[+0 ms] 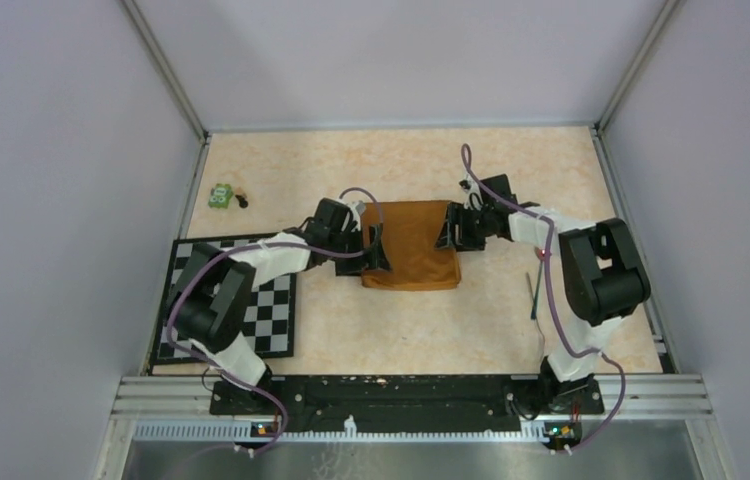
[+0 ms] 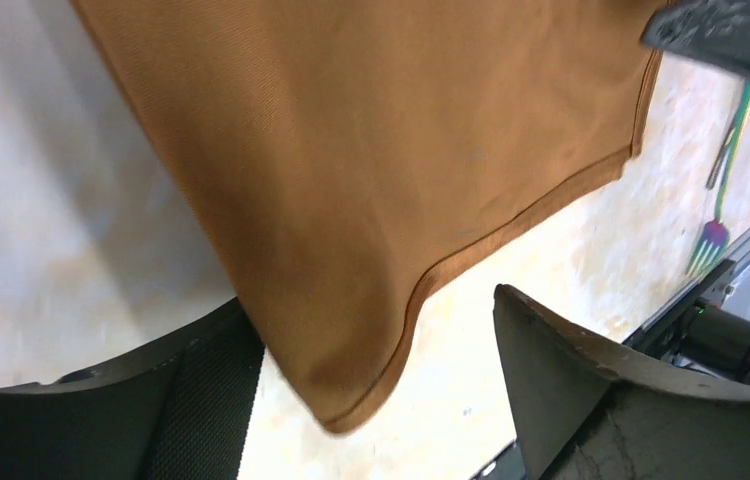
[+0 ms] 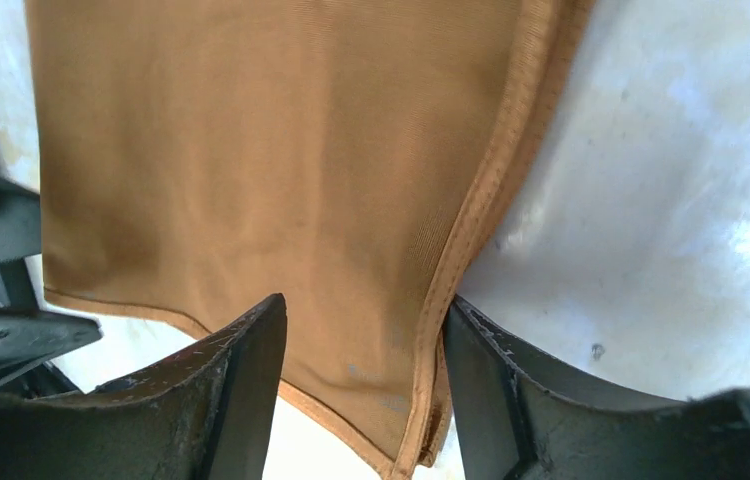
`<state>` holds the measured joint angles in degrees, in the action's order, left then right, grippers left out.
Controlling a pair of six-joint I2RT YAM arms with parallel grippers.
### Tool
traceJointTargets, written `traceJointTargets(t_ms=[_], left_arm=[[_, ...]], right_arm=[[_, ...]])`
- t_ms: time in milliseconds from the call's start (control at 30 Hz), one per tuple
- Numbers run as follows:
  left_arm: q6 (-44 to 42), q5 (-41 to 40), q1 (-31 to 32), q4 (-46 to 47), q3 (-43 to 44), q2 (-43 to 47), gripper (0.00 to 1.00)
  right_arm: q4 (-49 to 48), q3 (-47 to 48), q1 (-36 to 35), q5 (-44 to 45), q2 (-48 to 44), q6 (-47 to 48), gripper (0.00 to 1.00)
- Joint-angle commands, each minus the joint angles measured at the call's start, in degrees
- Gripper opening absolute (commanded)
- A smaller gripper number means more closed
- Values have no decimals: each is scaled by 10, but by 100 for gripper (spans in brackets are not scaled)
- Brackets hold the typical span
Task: Fold the napkin into a case and place the utensils inside
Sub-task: Move the square-folded napkin to the center of the board, then smooth out the square-folded napkin at the center of the board.
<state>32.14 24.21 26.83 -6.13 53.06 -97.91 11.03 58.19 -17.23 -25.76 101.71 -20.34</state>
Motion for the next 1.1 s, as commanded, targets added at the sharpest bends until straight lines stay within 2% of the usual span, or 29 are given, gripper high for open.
traceJointTargets(t_ms=[0,67,100,233,333,433,500,667,1067], left_arm=[[20,-74,4,-57,-60,113,89],[14,-95,3,-88,-65,149,92],[13,-93,-1,-98,-66,161,93],[37,-31,-11,-87,-86,169,92],[82,4,-12,-46,-109,173,84],[125,4,-12,-6,-133,181,73],[135,0,-14,-3,-137,183,67],[146,-11,-17,4,-151,197,60],[144,-18,-18,2,-158,180,35]], right_arm=[[74,13,-8,78,-48,12,60],[117,-3,-6,150,-81,8,63],[126,-17,-2,158,-97,1,64],[102,-92,9,78,-164,-77,64],[8,-170,9,0,-208,-181,60],[-60,-236,9,1,-241,-260,56],[-64,-252,9,7,-242,-275,54],[-91,-283,9,6,-234,-328,49],[-106,-329,8,58,-256,-432,50]])
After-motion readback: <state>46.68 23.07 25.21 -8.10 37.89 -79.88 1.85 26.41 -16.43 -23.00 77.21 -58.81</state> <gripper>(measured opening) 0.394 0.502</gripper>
